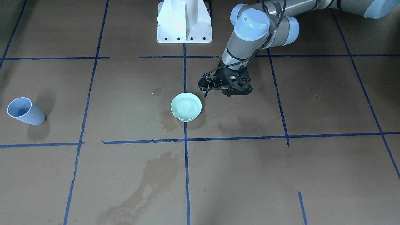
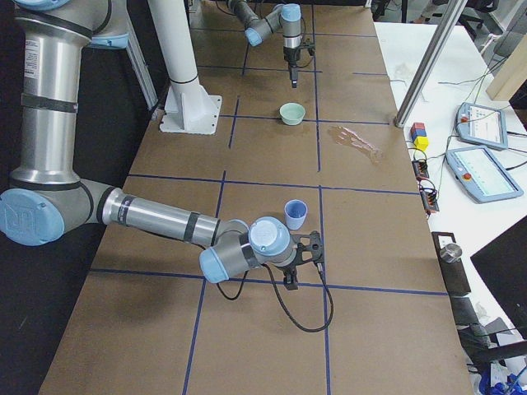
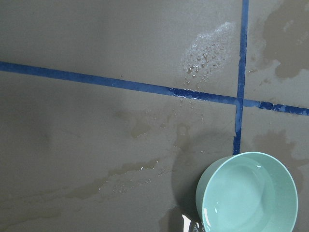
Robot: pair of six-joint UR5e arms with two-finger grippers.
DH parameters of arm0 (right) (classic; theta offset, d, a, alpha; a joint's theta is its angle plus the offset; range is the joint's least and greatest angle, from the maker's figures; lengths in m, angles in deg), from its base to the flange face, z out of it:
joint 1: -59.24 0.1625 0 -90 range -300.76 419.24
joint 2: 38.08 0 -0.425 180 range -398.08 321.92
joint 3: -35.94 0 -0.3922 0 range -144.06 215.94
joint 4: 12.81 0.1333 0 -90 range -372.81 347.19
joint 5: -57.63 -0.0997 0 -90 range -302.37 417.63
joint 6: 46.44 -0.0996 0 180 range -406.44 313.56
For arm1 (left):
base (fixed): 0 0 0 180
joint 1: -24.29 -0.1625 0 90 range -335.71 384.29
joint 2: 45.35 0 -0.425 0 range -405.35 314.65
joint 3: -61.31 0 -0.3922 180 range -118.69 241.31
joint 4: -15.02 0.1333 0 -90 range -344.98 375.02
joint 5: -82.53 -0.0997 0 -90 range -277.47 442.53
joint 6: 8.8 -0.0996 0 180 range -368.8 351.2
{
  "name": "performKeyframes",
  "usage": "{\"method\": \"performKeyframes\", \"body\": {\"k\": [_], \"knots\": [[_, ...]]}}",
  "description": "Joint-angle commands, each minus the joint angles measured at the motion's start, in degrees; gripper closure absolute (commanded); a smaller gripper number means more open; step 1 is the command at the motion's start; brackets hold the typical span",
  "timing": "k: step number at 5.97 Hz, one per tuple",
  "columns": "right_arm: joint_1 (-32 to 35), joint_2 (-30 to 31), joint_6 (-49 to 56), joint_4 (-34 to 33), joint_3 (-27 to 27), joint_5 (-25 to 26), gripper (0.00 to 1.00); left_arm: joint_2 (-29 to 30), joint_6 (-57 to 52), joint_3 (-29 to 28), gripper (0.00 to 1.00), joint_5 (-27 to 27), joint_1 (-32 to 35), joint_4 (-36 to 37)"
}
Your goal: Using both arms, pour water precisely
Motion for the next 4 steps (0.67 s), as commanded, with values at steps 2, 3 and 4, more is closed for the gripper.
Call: {"method": "performKeyframes", "body": {"k": [2,3,4], "knots": [[4.1,-0.2,18.7,-35.6,16.4,6.4,0.00,1.3,1.3,-1.8,0.00,-3.5,-2.0,-0.9],[4.5,0.9,22.4,-35.4,16.0,9.7,0.00,1.8,3.0,-2.9,0.02,-3.5,-2.1,-1.0],[4.5,1.1,22.2,-35.5,15.5,9.4,0.00,2.7,4.9,-6.9,0.03,-3.6,-2.9,-4.9]]}}
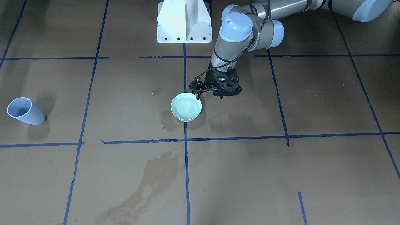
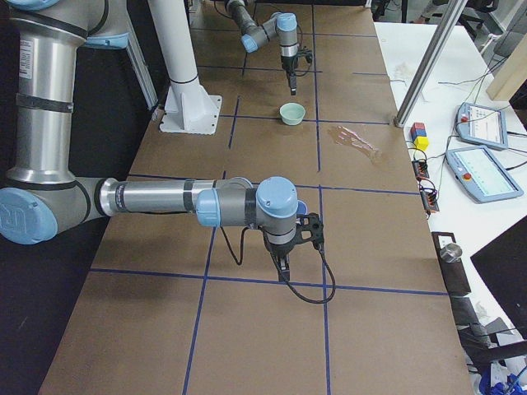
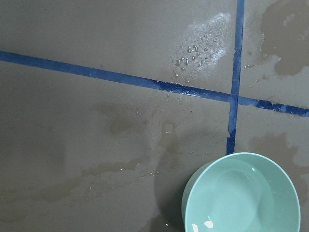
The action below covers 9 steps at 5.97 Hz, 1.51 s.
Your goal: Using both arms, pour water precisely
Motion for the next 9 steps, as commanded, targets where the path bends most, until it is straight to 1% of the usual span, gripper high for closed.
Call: {"method": "performKeyframes", "body": {"k": [1,2,3,4,6,7,9], "knots": [[0.2,0.4,1.2,-1.0,-0.9,0.7,0.00,1.2,2.8,-6.0,0.03,-0.3,-1.0,-5.9],[0.2,0.4,1.2,-0.9,-0.9,0.7,0.00,2.0,3.0,-7.1,0.03,-2.4,-2.2,-6.2],[0.2,0.4,1.2,-1.0,-0.9,0.7,0.00,2.0,4.6,-7.6,0.04,-2.6,-2.9,-6.3],[0.2,0.5,1.2,-0.9,-0.9,0.7,0.00,2.3,5.7,-7.8,0.21,-2.6,-3.3,-6.3],[0.2,0.4,1.2,-0.9,-1.1,0.7,0.00,2.4,7.4,-7.8,0.92,-2.5,-3.4,-6.3],[0.2,0.5,1.3,-0.9,-1.2,0.7,0.00,2.4,7.2,-7.8,0.98,-2.5,-3.4,-6.3],[0.1,0.4,1.2,-0.9,-1.2,0.7,0.00,2.8,7.0,-7.6,1.00,-2.5,-3.4,-6.2]]}}
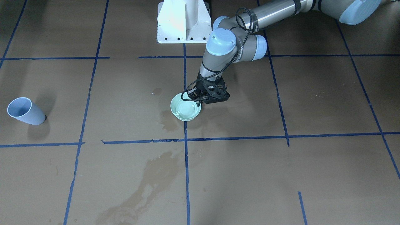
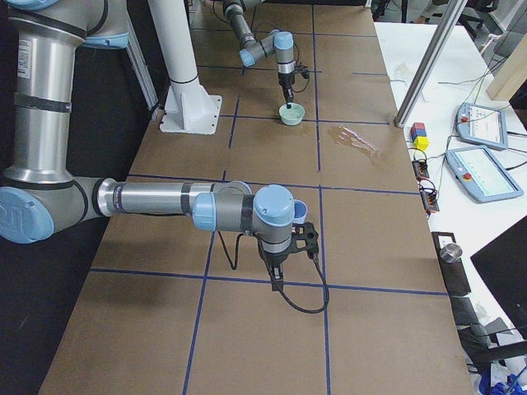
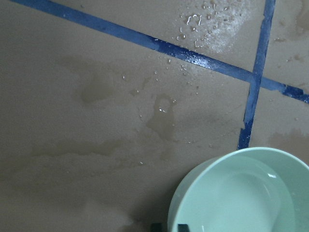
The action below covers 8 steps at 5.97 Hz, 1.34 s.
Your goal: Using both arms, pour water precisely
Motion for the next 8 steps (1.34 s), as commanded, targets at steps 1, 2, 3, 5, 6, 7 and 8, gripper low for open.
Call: {"method": "performKeyframes", "body": {"k": [1,2,3,5,6,7,8], "knots": [[-0.1,0.0,-0.1,0.0,-0.1,0.0,0.00,0.2,-0.2,0.5,1.00,0.5,0.7,0.1],[-0.1,0.0,-0.1,0.0,-0.1,0.0,0.00,-0.1,-0.4,1.3,1.00,2.7,2.6,0.2],[-0.1,0.0,-0.1,0.0,-0.1,0.0,0.00,-0.7,-3.0,2.7,1.00,9.4,6.7,0.6],[-1.1,-0.1,-0.1,-0.1,-0.1,-0.1,0.00,-9.8,-13.8,9.2,1.00,18.4,15.6,0.7],[-1.6,-0.1,-0.1,0.0,-0.1,-0.2,0.00,-13.3,-20.8,9.7,1.00,22.9,20.2,0.2],[-2.2,-0.3,-0.1,0.0,-0.1,-0.3,0.00,-18.2,-29.5,9.8,1.00,26.5,25.3,-0.3],[-2.2,-0.4,-0.1,0.0,-0.1,-0.3,0.00,-23.5,-38.8,9.7,1.00,30.7,31.0,-0.9]]}}
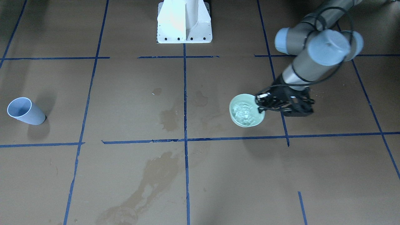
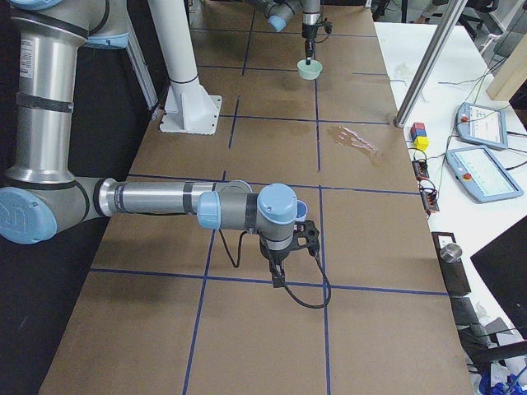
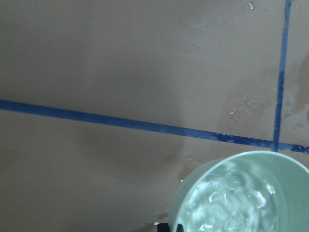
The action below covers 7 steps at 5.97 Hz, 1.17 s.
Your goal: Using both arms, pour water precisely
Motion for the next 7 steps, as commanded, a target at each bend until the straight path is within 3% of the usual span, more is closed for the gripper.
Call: {"method": "performKeyframes", "body": {"k": [1,2,4,6,7], "knots": [[-0.6,-0.3,0.0,0.0,0.0,0.0,0.00,-9.7,-17.8,-0.6,1.00,9.0,11.4,-0.6],[-0.6,-0.3,0.0,0.0,0.0,0.0,0.00,-13.2,-25.2,-1.7,1.00,13.3,15.7,-0.7],[-0.6,-0.4,0.0,0.0,0.0,0.1,0.00,-19.3,-39.7,-6.1,1.00,13.9,20.9,-0.7],[-0.7,-0.4,0.0,0.0,0.0,0.1,0.00,-20.8,-36.4,-10.7,1.00,13.5,20.6,-9.2],[-0.7,-0.4,0.0,0.0,0.0,0.1,0.00,-20.6,-28.1,-13.7,1.00,12.9,20.5,-18.1]]}}
